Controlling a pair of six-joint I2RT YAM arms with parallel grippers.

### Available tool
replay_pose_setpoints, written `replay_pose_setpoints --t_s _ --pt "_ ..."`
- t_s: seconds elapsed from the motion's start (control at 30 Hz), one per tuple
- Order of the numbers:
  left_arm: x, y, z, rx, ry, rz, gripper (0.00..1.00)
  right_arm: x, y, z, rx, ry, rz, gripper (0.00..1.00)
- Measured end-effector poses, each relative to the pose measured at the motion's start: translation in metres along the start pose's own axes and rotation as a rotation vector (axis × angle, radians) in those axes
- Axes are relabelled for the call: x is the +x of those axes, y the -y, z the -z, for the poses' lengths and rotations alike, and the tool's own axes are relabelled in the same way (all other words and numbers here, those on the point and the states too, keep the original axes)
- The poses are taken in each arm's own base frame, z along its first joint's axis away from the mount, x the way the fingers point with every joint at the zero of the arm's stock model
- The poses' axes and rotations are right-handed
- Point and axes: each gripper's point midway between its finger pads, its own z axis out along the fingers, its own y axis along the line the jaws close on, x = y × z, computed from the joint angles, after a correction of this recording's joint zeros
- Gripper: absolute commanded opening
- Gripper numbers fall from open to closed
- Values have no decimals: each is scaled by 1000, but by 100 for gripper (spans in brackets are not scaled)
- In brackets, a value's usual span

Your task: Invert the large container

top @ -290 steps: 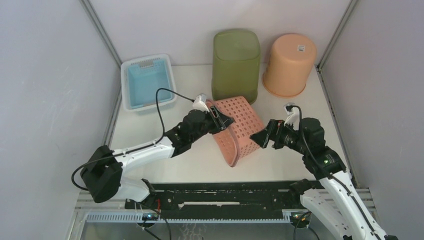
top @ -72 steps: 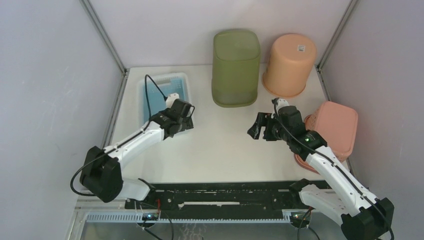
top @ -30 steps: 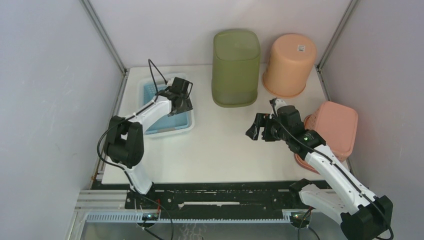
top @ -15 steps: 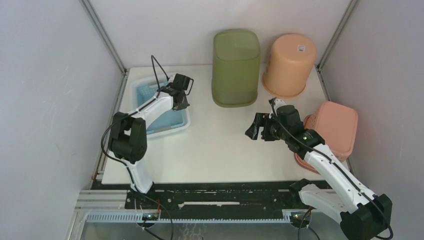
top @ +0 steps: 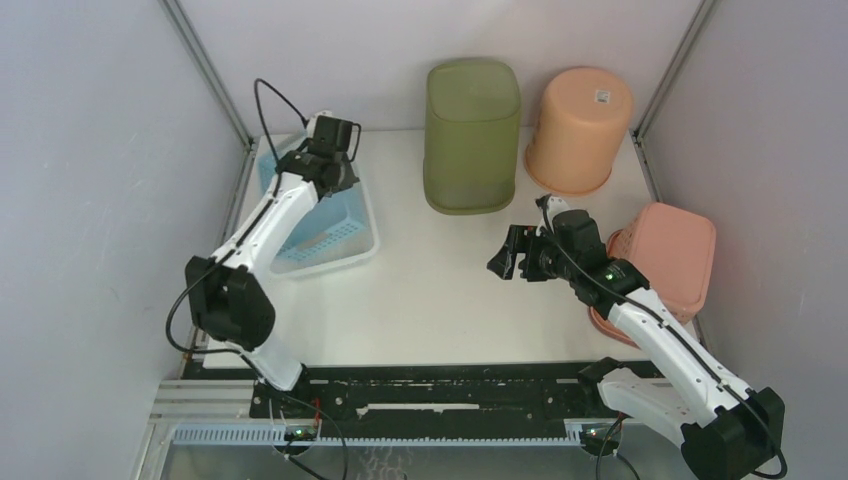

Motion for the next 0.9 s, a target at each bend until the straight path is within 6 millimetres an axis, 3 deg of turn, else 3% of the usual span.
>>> replay_pose_setpoints --t_s 0.1,0.37,0.53,0.63,0.73,0.9 --pt "-21 -3 28 32 58 28 6 -1 -1 0 -5 2 -1 89" --pt "-46 -4 108 201 157 85 7 -4 -6 8 -23 29 -3 89" --pt "-48 11 166 349 219 86 7 -9 -5 21 -18 59 -11 89" --pt "-29 39 201 478 217 39 7 -20 -3 35 -15 107 -22 89" --pt "8 79 231 628 164 -40 7 -32 0 49 -9 163 -36 89" --pt "77 133 247 768 37 -142 6 -37 8 65 6 200 -52 89"
